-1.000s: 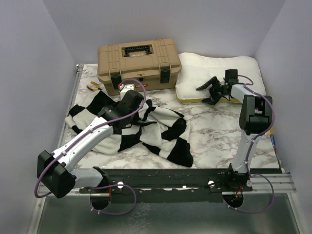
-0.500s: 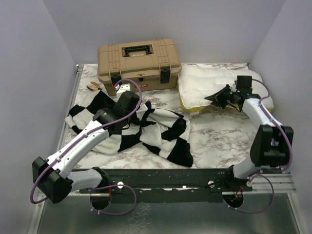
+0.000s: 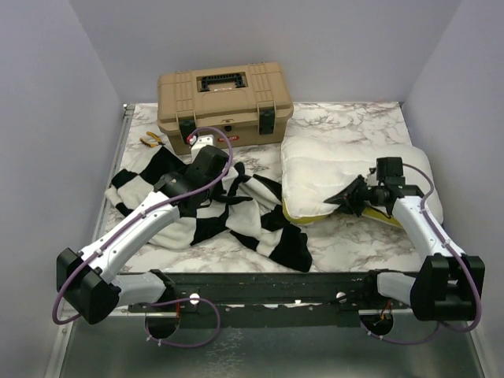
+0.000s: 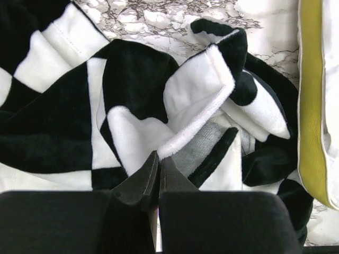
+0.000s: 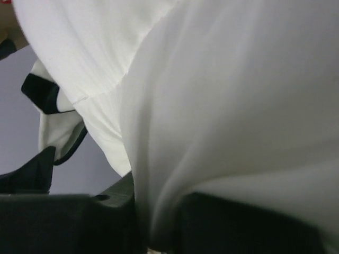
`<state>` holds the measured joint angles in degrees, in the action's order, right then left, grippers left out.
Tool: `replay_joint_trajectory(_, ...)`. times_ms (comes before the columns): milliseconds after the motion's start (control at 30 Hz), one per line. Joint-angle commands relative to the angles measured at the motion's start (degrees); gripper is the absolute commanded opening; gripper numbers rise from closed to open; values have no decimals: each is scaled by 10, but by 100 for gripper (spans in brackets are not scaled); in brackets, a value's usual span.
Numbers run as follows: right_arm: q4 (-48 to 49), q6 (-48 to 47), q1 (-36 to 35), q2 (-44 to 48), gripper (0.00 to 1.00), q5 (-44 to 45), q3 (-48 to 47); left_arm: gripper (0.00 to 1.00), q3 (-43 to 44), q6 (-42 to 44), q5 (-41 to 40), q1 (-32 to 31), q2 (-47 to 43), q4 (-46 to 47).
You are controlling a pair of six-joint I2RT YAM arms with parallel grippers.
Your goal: Put the pillow into the pillowcase
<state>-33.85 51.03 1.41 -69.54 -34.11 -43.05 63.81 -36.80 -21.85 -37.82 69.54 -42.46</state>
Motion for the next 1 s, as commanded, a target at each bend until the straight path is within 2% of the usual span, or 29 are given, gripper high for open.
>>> replay_joint_trajectory(0,-40,-82,-7,45,43,-49,-66,0,18,5,-4,3,9,12)
replay_joint_trajectory(33,-36,-98,-8,51,58,-56,-78,0,19,5,-4,3,11,14)
replay_joint_trajectory(67,-35,-114,-9,54,67,-57,-93,0,20,5,-3,3,13,14)
replay_joint_trajectory(167,-29,-133,-14,41,88,-57,-148,0,22,9,0,3,21,18)
replay_joint_trajectory(267,9,-134,-33,-15,94,-73,-209,0,27,18,1,3,34,20)
replay_joint_trajectory(400,33,-167,-58,-119,97,-62,-296,0,36,26,6,3,43,21)
replay_joint_trajectory(733,-62,-358,-67,-405,99,19,-573,0,20,12,28,3,34,25)
replay_joint_trajectory(967,-82,-406,-68,-544,100,41,-754,0,4,18,25,3,30,27)
